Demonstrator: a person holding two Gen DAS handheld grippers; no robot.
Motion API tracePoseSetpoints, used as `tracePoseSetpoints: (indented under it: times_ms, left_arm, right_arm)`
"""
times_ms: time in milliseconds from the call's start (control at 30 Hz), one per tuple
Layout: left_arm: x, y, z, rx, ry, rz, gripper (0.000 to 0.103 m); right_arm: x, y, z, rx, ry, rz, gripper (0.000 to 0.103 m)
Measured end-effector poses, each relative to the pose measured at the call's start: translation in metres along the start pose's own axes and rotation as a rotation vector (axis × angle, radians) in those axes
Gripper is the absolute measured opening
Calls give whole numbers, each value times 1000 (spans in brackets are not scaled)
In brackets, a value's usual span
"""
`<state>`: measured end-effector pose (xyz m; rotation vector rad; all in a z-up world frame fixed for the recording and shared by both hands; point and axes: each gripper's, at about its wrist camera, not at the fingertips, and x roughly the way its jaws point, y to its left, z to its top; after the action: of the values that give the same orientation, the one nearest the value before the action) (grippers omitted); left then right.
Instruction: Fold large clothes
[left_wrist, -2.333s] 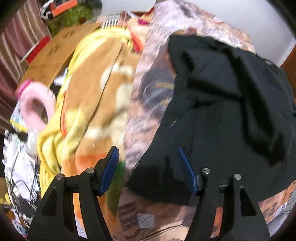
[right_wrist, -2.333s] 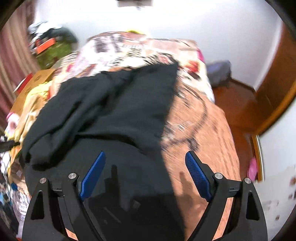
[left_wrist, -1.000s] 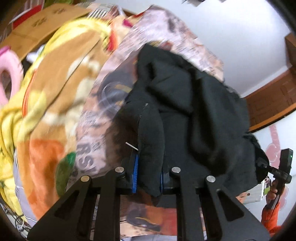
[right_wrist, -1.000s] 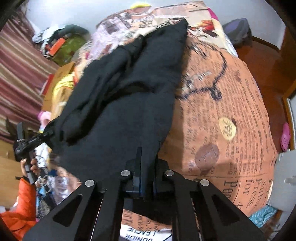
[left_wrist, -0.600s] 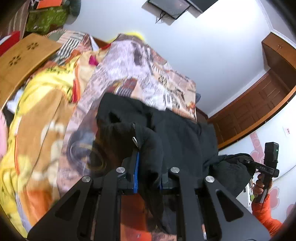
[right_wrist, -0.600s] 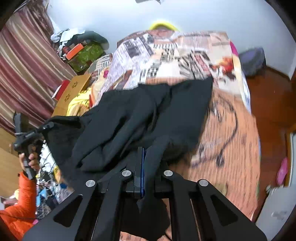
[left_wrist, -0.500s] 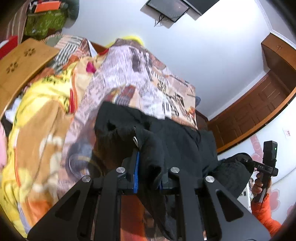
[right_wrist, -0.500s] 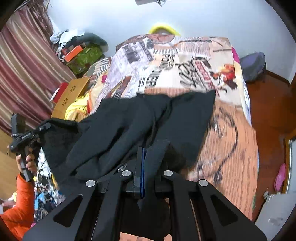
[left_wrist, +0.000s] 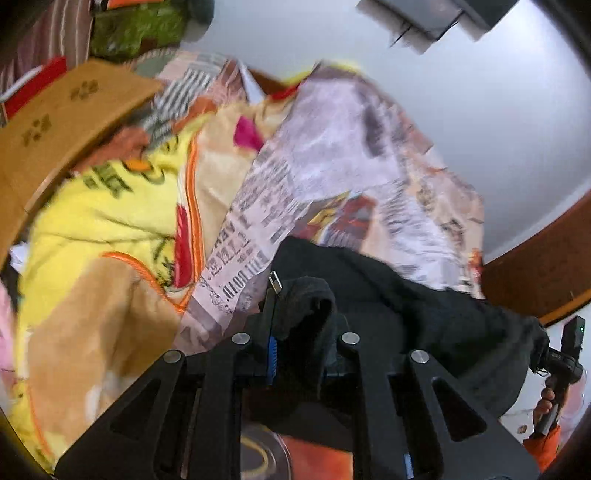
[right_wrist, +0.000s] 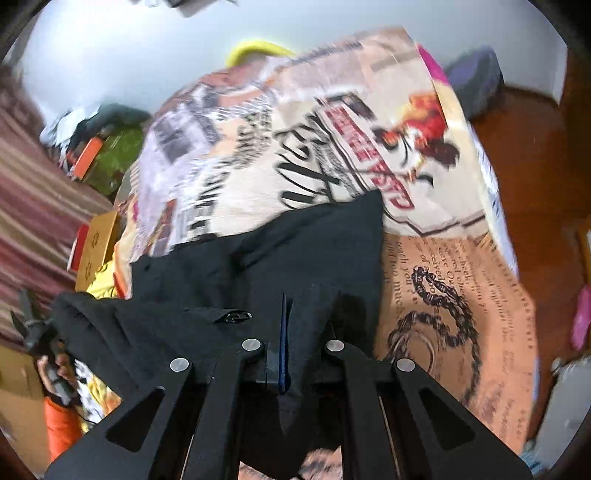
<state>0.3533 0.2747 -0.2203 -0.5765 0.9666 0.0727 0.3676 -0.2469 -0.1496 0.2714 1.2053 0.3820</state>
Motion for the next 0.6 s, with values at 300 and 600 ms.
tracePoseSetpoints:
  times_ms: [300,600]
  left_arm:
    - [67,-2,-8,67,41,81,28]
    - [20,-17,-4,197,-22,228,52]
  right_arm:
    - [16,-4,-1,-112,-44,-10,2]
    - [7,4,-2,-131,-19,-52,7]
